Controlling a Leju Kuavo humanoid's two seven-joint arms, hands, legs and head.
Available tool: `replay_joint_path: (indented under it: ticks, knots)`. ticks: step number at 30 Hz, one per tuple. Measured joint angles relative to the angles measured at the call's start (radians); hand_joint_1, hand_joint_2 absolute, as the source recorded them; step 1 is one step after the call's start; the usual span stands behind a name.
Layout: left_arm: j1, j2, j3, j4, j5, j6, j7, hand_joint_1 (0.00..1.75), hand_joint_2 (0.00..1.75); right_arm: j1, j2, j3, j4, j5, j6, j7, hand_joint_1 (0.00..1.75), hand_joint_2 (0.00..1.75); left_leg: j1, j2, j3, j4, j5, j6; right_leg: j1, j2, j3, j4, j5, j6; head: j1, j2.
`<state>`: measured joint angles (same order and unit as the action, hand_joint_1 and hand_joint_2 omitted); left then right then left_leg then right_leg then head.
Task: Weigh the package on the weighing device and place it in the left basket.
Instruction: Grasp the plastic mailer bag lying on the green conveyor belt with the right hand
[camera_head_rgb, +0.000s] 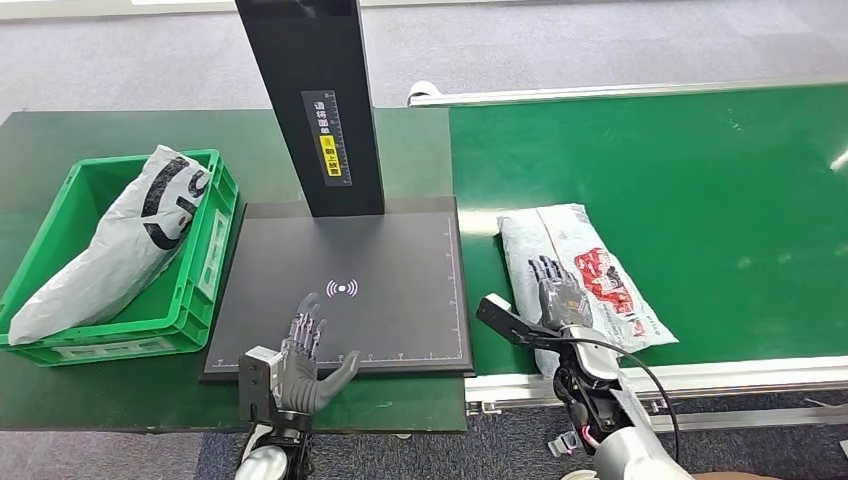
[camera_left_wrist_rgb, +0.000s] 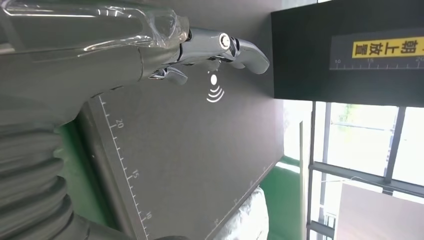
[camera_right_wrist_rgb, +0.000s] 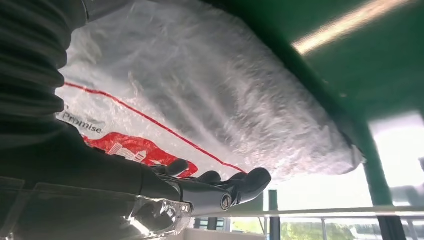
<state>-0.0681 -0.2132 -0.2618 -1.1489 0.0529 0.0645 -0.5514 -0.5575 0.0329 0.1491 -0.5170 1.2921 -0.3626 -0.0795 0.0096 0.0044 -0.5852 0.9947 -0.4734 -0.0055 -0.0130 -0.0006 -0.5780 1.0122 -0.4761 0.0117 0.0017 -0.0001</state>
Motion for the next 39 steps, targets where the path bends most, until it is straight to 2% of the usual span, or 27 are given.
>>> replay_joint_path:
  ticks: [9,16,21,25,30,39]
  knots:
    - [-0.012,0.000,-0.011,0.011,0.003,-0.002,0.000,0.00,1.75,-0.073,-0.020,0.000,0.101,0.027,0.078,0.048,0.00,1.75,0.000,0.000,0.000,0.000,0.000,0.000,0.000,0.000,0.000,0.000,0.000,0.000,0.000,0.000]
    - [-0.021,0.000,-0.016,0.018,0.004,-0.003,0.000,0.00,1.75,-0.092,-0.022,0.000,0.142,0.045,0.108,0.087,0.00,1.75,0.000,0.000,0.000,0.000,0.000,0.000,0.000,0.000,0.000,0.000,0.000,0.000,0.000,0.000]
    - [-0.022,0.000,-0.016,0.025,0.008,-0.003,0.000,0.00,1.75,-0.099,-0.023,0.000,0.161,0.043,0.164,0.141,0.01,1.75,0.000,0.000,0.000,0.000,0.000,0.000,0.000,0.000,0.000,0.000,0.000,0.000,0.000,0.000]
    - [-0.027,0.000,-0.016,0.031,0.010,-0.002,0.000,0.00,1.75,-0.107,-0.022,-0.006,0.173,0.022,0.204,0.163,1.74,1.75,0.000,0.000,0.001,0.000,0.000,0.000,0.000,0.000,0.001,0.000,0.000,0.000,0.000,0.000]
    - [-0.034,0.000,-0.016,0.039,0.014,0.002,0.000,0.00,1.75,-0.112,-0.017,-0.026,0.177,-0.004,0.216,0.133,1.75,1.75,0.000,0.000,0.003,0.000,0.000,0.000,0.000,0.000,0.004,0.000,0.000,0.000,0.000,0.000]
    - [-0.035,0.000,-0.014,0.040,0.027,0.010,-0.001,0.00,1.75,-0.113,0.004,-0.078,0.177,-0.051,0.137,0.059,1.75,1.75,0.000,0.000,0.004,0.000,0.000,0.000,0.000,0.000,0.004,0.000,0.000,0.000,0.000,0.000]
